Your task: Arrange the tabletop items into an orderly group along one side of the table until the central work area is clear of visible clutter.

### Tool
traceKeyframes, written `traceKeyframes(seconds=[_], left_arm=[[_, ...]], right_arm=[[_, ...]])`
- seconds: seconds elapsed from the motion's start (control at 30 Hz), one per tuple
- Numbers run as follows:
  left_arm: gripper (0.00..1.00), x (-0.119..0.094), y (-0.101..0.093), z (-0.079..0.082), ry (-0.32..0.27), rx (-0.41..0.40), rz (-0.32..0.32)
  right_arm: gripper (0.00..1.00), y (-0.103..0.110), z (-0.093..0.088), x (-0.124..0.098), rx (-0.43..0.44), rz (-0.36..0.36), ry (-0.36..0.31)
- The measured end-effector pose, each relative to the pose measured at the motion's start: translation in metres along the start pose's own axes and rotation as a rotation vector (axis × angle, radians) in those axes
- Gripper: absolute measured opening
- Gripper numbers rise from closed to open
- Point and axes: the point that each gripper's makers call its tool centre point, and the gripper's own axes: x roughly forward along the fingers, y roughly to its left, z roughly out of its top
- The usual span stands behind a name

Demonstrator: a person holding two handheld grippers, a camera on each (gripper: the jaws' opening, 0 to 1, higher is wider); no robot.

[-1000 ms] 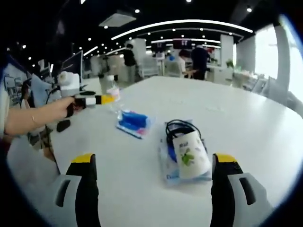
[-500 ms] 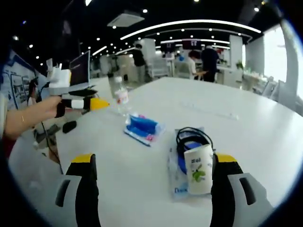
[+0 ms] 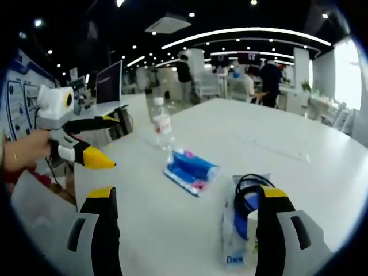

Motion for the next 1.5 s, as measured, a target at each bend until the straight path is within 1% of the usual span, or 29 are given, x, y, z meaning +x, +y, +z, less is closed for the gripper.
traceKeyframes(seconds=[0.1, 0.17, 0.27, 0.3, 0.33, 0.4, 0.43, 0.47, 0.57, 0.63, 0.7, 0.77, 0.83, 0.93, 1.0, 1.03, 1.13, 1.3, 1.43, 1.5], left_arm=[[0.99, -0.007, -0.006, -0.002, -0.006, -0.002, -0.016], [0.99, -0.011, -0.009, -0.006, 0.017, 0.010, -0.019], [0.99, -0.017, -0.014, -0.009, 0.020, 0.002, -0.031], [0.99, -0.018, -0.016, -0.011, 0.026, 0.007, -0.035], [0.99, -0.020, -0.019, -0.014, 0.038, 0.028, -0.044], [0.99, -0.023, -0.020, -0.017, 0.050, 0.054, -0.031], [0.99, -0.024, -0.020, -0.017, 0.047, 0.062, -0.025], [0.99, -0.025, -0.019, -0.018, 0.043, 0.059, -0.018], [0.99, -0.027, -0.017, -0.022, 0.061, 0.053, -0.011], [0.99, -0.029, -0.012, -0.022, 0.043, 0.025, 0.012], [0.99, -0.030, -0.011, -0.021, 0.042, 0.009, -0.004], [0.99, -0.032, -0.008, -0.019, 0.027, -0.007, -0.003], [0.99, -0.034, -0.007, -0.018, 0.026, -0.017, 0.003], [0.99, -0.040, -0.010, -0.018, 0.011, -0.038, 0.008], [0.99, -0.041, -0.016, -0.022, 0.018, -0.050, -0.004], [0.99, -0.040, -0.018, -0.024, 0.025, -0.047, -0.010], [0.99, -0.039, -0.022, -0.028, 0.044, -0.032, -0.021], [0.99, -0.038, -0.028, -0.027, 0.029, -0.035, -0.045], [0.98, -0.035, -0.029, -0.032, 0.043, -0.031, -0.048], [0.97, -0.034, -0.029, -0.036, 0.039, -0.035, -0.047]], right_arm=[[1.00, -0.001, 0.002, 0.009, -0.005, 0.006, 0.000], [0.99, -0.001, 0.002, 0.015, -0.006, 0.013, 0.000], [0.99, -0.001, -0.001, 0.022, -0.009, 0.017, 0.004], [0.99, -0.001, -0.002, 0.025, -0.009, 0.019, 0.006], [0.99, -0.002, -0.003, 0.028, -0.008, 0.020, 0.007], [0.99, -0.004, -0.003, 0.034, -0.009, 0.017, 0.001], [0.99, -0.005, -0.003, 0.037, -0.007, 0.012, -0.004], [0.98, -0.007, -0.003, 0.040, -0.002, 0.005, -0.007], [0.89, -0.011, -0.004, 0.050, 0.009, -0.005, -0.013], [0.87, -0.013, -0.004, 0.055, 0.011, -0.011, -0.022], [0.84, -0.016, -0.004, 0.061, 0.018, -0.016, -0.022], [0.81, -0.016, -0.006, 0.068, 0.021, -0.013, -0.014], [0.76, -0.017, -0.008, 0.073, 0.011, -0.020, -0.009], [0.69, -0.020, -0.010, 0.084, 0.019, -0.029, -0.005], [0.65, -0.025, -0.013, 0.092, -0.002, -0.055, 0.002], [0.64, -0.026, -0.016, 0.095, -0.005, -0.060, 0.013], [0.61, -0.031, -0.025, 0.105, 0.028, -0.062, 0.043], [0.54, -0.035, -0.035, 0.118, 0.036, -0.071, 0.067], [0.47, -0.042, -0.047, 0.124, 0.043, -0.123, 0.103], [0.40, -0.045, -0.052, 0.126, 0.042, -0.141, 0.119]])
